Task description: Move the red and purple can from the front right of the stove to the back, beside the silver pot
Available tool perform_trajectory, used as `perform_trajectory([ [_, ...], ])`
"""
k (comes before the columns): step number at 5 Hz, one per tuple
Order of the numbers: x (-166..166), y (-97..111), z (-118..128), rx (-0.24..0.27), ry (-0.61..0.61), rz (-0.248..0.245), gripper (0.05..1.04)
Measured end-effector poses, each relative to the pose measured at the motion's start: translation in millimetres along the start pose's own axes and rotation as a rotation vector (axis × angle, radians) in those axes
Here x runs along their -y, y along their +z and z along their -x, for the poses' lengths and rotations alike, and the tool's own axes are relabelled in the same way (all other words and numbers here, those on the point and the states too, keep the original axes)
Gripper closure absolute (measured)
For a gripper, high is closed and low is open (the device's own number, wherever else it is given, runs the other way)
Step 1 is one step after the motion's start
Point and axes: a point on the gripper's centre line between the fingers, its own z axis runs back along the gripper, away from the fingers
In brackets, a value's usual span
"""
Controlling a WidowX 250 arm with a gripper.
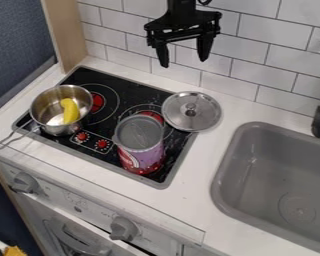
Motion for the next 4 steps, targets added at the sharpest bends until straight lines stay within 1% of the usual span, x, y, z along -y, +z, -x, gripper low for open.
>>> perform_trajectory([
  [1, -4.6, -15.8, 8.9, -0.044, 0.006, -0.026, 0.082],
  [2, -14.3, -8.6, 28.5, -0.072, 0.046, -0.024, 0.082],
  [3, -12.7, 11.8, 46.3, -0.038, 0.037, -0.02, 0.082],
  [4, -15.3, 25.9, 75.0, -0.025, 0.023, -0.006, 0.082],
])
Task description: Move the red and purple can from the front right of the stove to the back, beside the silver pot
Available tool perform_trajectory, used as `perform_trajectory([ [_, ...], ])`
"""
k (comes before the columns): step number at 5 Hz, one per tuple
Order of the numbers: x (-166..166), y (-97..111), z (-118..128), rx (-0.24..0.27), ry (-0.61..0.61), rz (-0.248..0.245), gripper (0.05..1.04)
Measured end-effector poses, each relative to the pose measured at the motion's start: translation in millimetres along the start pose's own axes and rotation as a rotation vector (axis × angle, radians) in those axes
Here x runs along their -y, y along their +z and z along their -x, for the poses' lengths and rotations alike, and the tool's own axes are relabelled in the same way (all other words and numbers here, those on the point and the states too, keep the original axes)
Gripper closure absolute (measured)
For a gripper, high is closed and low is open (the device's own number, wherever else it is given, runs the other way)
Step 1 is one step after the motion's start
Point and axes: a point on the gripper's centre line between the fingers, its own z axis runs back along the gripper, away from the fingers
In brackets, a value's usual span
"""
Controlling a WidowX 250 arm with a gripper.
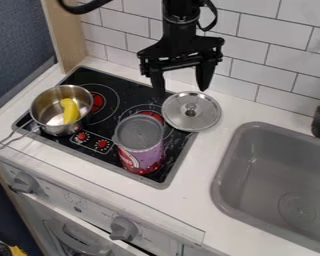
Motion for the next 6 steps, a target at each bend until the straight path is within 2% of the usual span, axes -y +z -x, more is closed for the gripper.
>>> perform_trajectory([
  [1, -4.6, -3.4, 35.1, -0.018, -0.001, -0.018, 0.082],
  [2, -9.2, -9.0, 67.4, -0.013, 0.034, -0.029, 0.082],
  [3, -19.0, -21.3, 86.0, -0.027, 0.088, -0.053, 0.083],
  [4, -21.5, -32.9, 89.6, -0.041, 0.097, -0.068, 0.083],
  [5, -26.6, -45.0, 82.6, -0.044, 0.13, -0.097, 0.083],
  [6, -33.6, -48.3, 69.4, -0.029, 0.177, -0.115, 0.083],
])
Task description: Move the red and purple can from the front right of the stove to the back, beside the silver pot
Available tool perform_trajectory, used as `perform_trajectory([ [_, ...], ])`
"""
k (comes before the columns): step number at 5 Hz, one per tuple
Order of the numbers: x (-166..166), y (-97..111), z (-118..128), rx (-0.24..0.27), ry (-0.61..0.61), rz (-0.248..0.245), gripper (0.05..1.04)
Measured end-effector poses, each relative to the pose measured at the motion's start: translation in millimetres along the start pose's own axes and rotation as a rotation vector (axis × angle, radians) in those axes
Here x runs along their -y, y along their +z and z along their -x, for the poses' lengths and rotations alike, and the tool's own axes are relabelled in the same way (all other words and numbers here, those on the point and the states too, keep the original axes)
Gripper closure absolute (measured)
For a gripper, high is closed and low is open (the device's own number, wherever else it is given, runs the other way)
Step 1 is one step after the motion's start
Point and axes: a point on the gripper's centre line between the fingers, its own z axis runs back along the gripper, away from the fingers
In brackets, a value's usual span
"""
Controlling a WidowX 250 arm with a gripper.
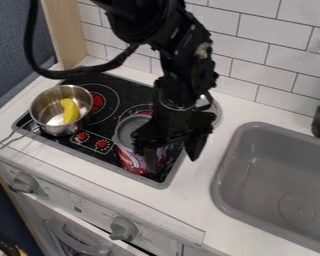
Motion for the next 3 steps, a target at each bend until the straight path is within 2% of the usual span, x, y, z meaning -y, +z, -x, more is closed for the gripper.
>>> perform_trajectory([
  [1, -2.9, -3.4, -11.8, 0.002, 0.047, -0.01, 0.081],
  [2, -18.3, -6.1, -28.1, 0.014, 0.112, -0.042, 0.082],
  [3, -27.0, -13.8, -38.1, 0.005, 0.147, -0.068, 0.082],
])
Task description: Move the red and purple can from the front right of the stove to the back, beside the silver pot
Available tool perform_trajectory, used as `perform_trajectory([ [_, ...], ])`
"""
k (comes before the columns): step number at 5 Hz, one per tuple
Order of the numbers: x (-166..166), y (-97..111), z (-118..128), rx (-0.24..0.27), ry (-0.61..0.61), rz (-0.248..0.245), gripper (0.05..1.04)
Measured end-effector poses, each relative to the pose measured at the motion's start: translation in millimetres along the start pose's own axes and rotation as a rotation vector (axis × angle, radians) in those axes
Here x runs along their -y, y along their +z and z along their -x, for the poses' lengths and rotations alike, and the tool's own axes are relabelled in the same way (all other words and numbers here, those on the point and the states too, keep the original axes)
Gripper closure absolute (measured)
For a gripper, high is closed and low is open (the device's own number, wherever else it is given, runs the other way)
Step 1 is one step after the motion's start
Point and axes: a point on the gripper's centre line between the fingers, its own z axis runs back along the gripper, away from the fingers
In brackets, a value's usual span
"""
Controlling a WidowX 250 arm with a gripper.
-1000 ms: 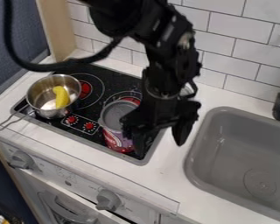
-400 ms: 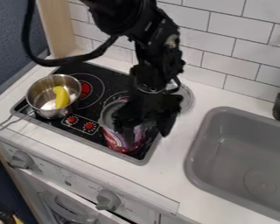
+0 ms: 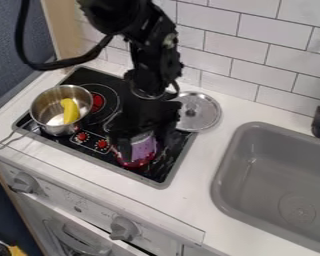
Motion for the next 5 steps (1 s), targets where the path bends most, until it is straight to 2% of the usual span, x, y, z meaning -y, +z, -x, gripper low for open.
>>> perform_trajectory([
  [3, 7.8, -12.8, -62.0, 0.008, 0.125, -0.029, 0.083],
  [5, 23.0, -18.7, -101.5, 0.019, 0.191, -0.004, 0.083],
])
